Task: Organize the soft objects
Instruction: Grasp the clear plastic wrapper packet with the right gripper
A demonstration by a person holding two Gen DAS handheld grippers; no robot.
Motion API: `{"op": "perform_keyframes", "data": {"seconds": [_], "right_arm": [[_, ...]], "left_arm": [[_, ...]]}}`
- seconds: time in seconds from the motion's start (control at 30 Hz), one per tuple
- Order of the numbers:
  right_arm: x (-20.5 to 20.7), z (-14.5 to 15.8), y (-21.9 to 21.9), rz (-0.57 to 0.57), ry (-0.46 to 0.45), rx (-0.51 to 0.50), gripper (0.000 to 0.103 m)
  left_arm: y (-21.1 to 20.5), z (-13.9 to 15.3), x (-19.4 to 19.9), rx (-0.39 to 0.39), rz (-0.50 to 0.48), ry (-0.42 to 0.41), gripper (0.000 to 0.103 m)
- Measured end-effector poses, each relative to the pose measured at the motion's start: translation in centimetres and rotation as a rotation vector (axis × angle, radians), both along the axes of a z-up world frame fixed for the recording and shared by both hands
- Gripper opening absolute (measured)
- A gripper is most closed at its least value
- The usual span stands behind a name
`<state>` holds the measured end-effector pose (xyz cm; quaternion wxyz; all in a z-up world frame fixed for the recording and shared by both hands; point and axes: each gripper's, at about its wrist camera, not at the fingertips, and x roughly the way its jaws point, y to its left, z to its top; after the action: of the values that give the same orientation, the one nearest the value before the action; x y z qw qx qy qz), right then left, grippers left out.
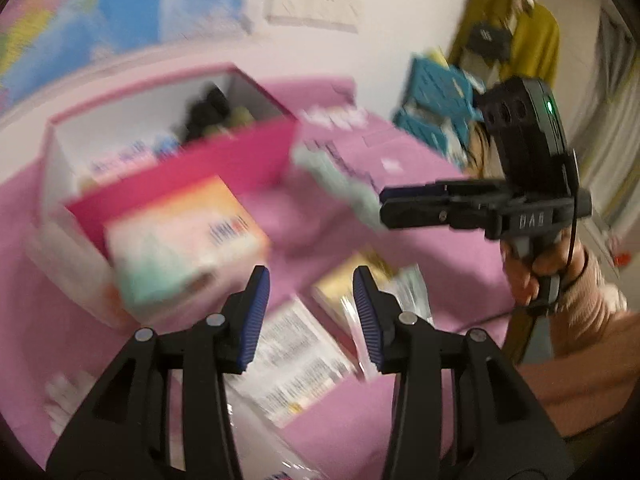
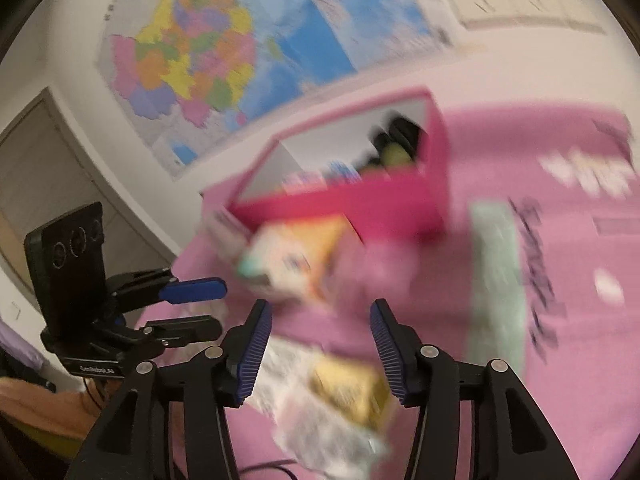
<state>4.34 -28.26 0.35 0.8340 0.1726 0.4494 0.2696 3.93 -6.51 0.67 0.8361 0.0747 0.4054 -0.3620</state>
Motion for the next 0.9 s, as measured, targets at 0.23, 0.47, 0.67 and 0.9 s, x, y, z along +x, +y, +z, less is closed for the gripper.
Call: {"op": "perform_keyframes", "data": {"seconds": [0.23, 0.47, 0.67, 0.9], "right_arm": [[-3.5, -4.3, -2.1, -0.034, 0.129, 0.032, 0.058], [-4.8, -4.7, -1.0, 0.011, 0.118, 0.035, 0.058], [-5.5, -5.2, -0.4, 0.023, 0.118, 0.047, 0.037], [-5.8, -4.7, -0.2, 0.015, 0.095, 0.024, 0.018]], "left_arm": [[-2.6, -4.0, -1.6, 0.044, -0.107, 0.123, 0.045], [-3.9, -5.7, -1.5, 0.044, -0.133, 0.185, 0.045], [-4.4, -6.5, -1.8, 0.039, -0.14, 0.221, 0.044], [-4.3, -6.5, -1.9, 0.037, -0.12, 0.23, 0.031]]}}
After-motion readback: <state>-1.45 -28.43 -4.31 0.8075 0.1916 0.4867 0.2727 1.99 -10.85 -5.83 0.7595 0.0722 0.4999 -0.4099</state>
